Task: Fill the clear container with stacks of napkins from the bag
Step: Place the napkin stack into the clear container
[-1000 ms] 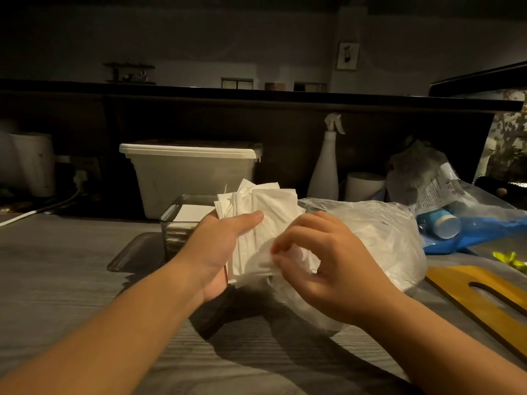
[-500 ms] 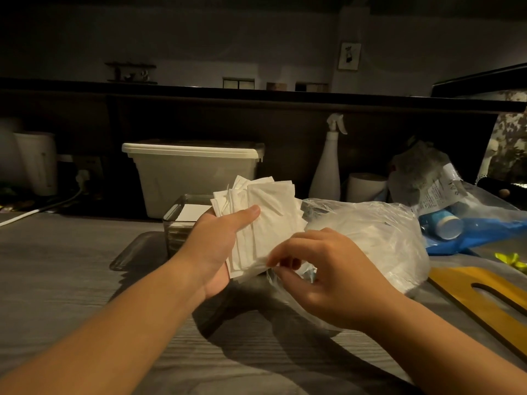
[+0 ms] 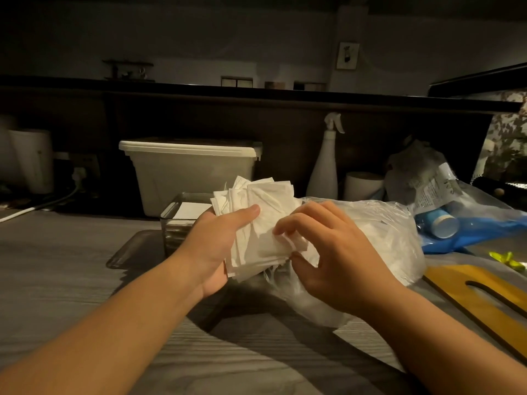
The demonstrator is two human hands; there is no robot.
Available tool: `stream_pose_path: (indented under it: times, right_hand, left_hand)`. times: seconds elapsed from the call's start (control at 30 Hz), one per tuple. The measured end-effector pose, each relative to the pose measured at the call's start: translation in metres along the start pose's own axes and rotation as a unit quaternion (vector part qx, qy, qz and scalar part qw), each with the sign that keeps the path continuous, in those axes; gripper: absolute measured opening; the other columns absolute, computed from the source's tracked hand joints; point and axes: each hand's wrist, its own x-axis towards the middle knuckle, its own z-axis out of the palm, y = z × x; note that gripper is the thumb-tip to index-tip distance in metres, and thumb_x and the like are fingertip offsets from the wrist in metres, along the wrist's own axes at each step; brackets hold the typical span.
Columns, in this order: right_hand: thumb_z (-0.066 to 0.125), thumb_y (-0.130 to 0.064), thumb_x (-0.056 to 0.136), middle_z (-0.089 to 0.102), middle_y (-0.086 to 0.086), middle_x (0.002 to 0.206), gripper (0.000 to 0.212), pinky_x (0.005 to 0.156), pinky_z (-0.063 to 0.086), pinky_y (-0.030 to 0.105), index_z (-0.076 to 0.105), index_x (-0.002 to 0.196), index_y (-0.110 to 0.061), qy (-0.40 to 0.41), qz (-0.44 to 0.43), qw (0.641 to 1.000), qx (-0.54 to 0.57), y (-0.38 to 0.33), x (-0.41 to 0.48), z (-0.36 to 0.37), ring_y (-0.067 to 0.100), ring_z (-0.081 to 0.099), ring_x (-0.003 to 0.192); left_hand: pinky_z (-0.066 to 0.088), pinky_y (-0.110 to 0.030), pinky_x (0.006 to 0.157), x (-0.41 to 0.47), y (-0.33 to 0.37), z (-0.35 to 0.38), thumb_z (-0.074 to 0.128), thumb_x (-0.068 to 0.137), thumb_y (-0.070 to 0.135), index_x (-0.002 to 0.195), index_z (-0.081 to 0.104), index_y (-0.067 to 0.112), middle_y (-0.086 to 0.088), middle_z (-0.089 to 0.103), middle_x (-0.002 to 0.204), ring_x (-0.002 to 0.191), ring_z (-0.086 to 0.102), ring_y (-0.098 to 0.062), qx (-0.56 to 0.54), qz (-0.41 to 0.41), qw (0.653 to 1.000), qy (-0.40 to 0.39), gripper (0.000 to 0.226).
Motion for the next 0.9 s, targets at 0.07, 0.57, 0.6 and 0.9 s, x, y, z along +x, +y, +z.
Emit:
stream_pose_path:
  times: [0.07,0.57,0.6,0.9]
  right_hand:
    - [0.066,-0.025,0.084,0.065,-0.010,0.109,0.028,0.084,0.054,0.033,0.064,0.111,-0.026,0.009,-0.002,1.000,0.007,0.001,0.001,-0.002,0.013,0.057,0.099]
    - [0.055,-0.041,0.091,0.072,-0.016,0.100,0.023,0.078,0.057,0.036,0.073,0.099,-0.029,0.026,0.028,0.993,0.109,0.004,0.002,-0.007,0.008,0.063,0.096]
    - [0.055,-0.039,0.088,0.071,-0.016,0.099,0.019,0.078,0.057,0.036,0.071,0.094,-0.030,0.026,0.057,0.985,0.159,0.005,0.001,-0.009,0.008,0.063,0.098]
    - [0.068,-0.032,0.089,0.070,-0.011,0.087,0.007,0.069,0.058,0.026,0.073,0.090,-0.027,0.033,0.150,0.933,0.327,-0.008,0.005,-0.015,0.014,0.066,0.086]
  left_hand:
    - [0.058,-0.047,0.084,0.000,0.000,0.000,0.063,0.095,0.021,0.114,0.068,0.020,-0.007,0.077,0.099,0.092,0.074,-0.028,0.001,0.002,1.000,0.001,0.020]
    - [0.060,-0.036,0.069,-0.001,0.004,0.000,0.061,0.095,0.025,0.097,0.066,0.026,0.001,0.078,0.086,0.078,0.075,-0.018,-0.011,0.019,1.000,-0.007,0.005]
    - [0.059,-0.037,0.070,-0.001,0.004,0.000,0.062,0.094,0.025,0.098,0.066,0.026,0.001,0.078,0.086,0.078,0.075,-0.018,-0.015,0.019,1.000,-0.008,0.005]
    - [0.059,-0.033,0.057,-0.005,0.001,0.002,0.064,0.093,0.031,0.111,0.065,0.022,-0.003,0.078,0.088,0.077,0.075,-0.020,0.024,0.016,0.999,-0.040,0.020]
